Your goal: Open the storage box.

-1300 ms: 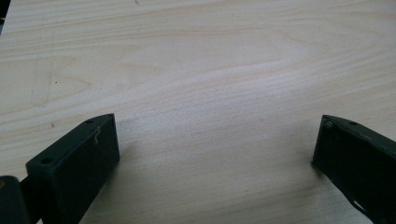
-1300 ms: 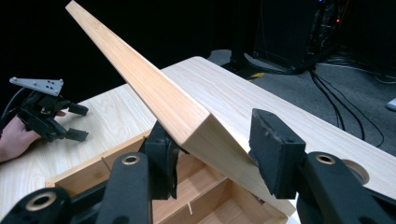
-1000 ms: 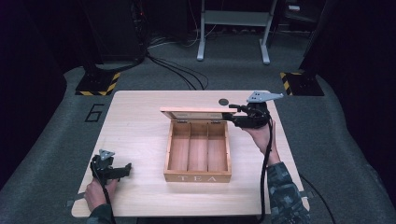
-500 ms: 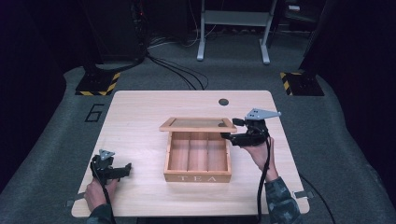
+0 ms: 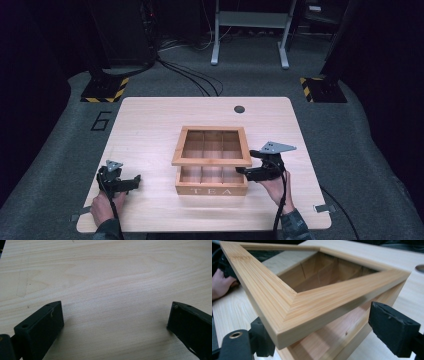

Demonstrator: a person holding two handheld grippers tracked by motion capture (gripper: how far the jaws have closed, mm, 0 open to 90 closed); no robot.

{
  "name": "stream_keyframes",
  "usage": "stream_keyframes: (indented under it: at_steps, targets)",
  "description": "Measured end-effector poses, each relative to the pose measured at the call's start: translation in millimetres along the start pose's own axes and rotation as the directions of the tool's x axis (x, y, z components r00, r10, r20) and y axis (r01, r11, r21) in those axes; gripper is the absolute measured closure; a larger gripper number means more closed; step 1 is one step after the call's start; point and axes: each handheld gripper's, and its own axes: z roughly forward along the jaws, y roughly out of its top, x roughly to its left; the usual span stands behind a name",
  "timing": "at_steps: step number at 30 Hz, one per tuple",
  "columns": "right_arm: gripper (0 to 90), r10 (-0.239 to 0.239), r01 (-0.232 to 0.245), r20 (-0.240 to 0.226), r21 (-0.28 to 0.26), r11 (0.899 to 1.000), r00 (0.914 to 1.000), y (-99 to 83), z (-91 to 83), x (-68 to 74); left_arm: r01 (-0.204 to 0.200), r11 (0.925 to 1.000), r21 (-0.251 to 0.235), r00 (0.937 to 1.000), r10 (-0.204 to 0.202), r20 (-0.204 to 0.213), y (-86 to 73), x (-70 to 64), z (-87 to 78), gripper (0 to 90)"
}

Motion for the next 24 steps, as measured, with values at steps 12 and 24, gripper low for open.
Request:
stream_keyframes:
  at_steps: [12,24]
  targets:
    - [13.4,0.021,-0.019,-0.017,0.077,0.997,0.9996,-36.0,12.6,5.0,0.000,1.0000,0.000,1.0000,0.000,0.000,0.0,0.0,0.0,0.2]
    - [12.7,0.031,-0.027,-0.038,0.093,0.995,0.9988,-50.0,14.0,7.2,0.000,1.0000,-0.001,1.0000,0.000,0.000,0.0,0.0,0.1,0.2]
